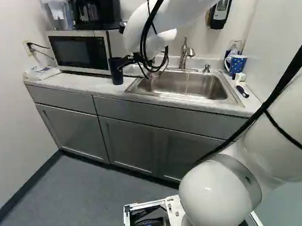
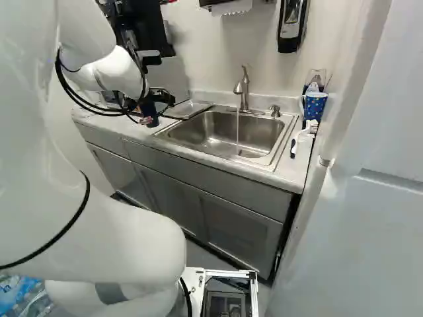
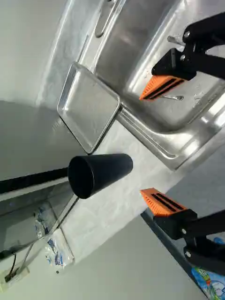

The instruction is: Rinse the cup and place it in the tray

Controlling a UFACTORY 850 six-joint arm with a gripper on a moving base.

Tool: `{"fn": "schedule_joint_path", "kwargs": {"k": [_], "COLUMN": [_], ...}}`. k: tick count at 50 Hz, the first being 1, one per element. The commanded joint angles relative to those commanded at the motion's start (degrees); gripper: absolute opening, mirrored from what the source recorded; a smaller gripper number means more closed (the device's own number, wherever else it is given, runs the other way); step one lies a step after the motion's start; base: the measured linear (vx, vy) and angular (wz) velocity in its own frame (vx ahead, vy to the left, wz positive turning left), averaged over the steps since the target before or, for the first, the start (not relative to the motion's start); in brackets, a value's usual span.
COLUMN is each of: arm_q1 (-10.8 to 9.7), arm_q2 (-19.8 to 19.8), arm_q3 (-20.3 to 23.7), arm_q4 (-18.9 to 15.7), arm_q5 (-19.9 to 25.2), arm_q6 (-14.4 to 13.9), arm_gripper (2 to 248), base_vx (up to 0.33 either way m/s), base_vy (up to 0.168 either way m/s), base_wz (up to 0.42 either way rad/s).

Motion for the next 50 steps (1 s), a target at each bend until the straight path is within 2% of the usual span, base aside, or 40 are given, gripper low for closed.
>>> {"fn": "schedule_joint_path", "kwargs": {"k": [11,21,31,50], "arm_q1": [2.12,3.41,3.75,3.9], "arm_q2": [-0.78,-3.06,-4.34,-6.32], "arm_q3": [-0.71,-2.4,-2.42,-1.88], "arm_q4": [-0.52,-0.52,-0.52,-0.52], "arm_q5": [0.51,1.17,2.99,9.35], "arm_q6": [0.0,0.0,0.0,0.0], "arm_gripper": [247,247,247,247], "base_vx": [0.0,0.0,0.0,0.0], "base_vy": [0.0,0.0,0.0,0.0], "base_wz": [0.0,0.0,0.0,0.0]}}
